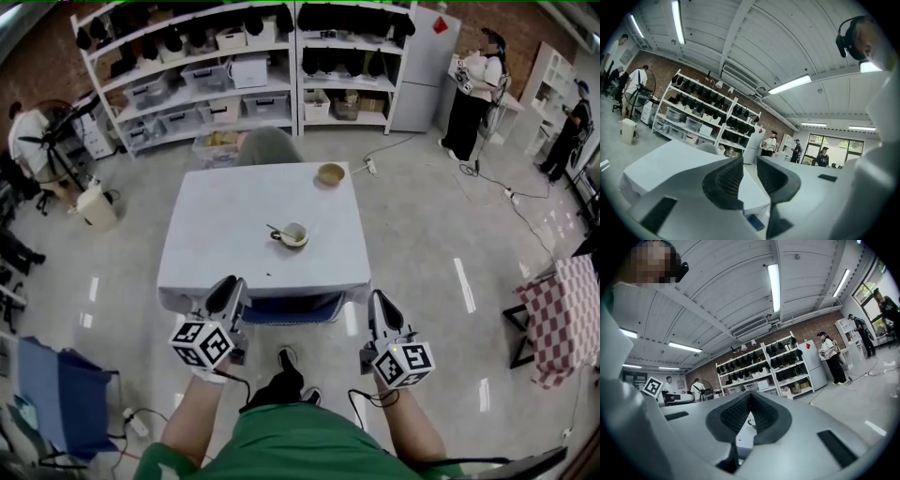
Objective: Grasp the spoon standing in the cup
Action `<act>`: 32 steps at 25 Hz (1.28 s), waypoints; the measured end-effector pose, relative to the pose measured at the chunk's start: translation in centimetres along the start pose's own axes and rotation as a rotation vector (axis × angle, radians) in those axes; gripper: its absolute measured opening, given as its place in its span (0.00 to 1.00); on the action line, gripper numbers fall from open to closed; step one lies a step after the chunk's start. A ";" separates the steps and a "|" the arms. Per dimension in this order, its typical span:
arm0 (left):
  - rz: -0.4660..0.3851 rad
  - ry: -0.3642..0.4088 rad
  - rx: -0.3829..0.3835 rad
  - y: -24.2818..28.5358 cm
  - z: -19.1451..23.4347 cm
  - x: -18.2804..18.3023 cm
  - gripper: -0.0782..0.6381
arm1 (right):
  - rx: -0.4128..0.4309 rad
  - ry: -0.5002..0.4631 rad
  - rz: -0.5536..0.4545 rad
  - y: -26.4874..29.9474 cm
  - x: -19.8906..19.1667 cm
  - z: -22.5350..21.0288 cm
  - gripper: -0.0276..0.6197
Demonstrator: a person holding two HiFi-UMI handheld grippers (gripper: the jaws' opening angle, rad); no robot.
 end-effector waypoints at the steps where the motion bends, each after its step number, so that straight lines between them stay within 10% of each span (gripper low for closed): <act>1: 0.006 -0.005 -0.005 0.8 0.2 -0.2 0.25 | -0.006 -0.001 0.001 0.3 0.0 -0.4 0.08; 12: 0.034 -0.064 -0.019 12.1 5.3 -0.6 0.25 | -0.089 -0.051 0.035 7.8 2.3 -5.6 0.08; 32: 0.170 -0.233 0.043 20.7 15.7 -5.0 0.25 | 0.046 -0.068 0.201 26.3 -0.2 -5.8 0.08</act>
Point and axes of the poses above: the fingertips, and each gripper's own axes: y forward along the fingers, z to its left, x out of its top, the point moved 10 cm from there along -y, backward along the fingers, and after that the axes turned 3 degrees about -z, right-handed, at the moved point
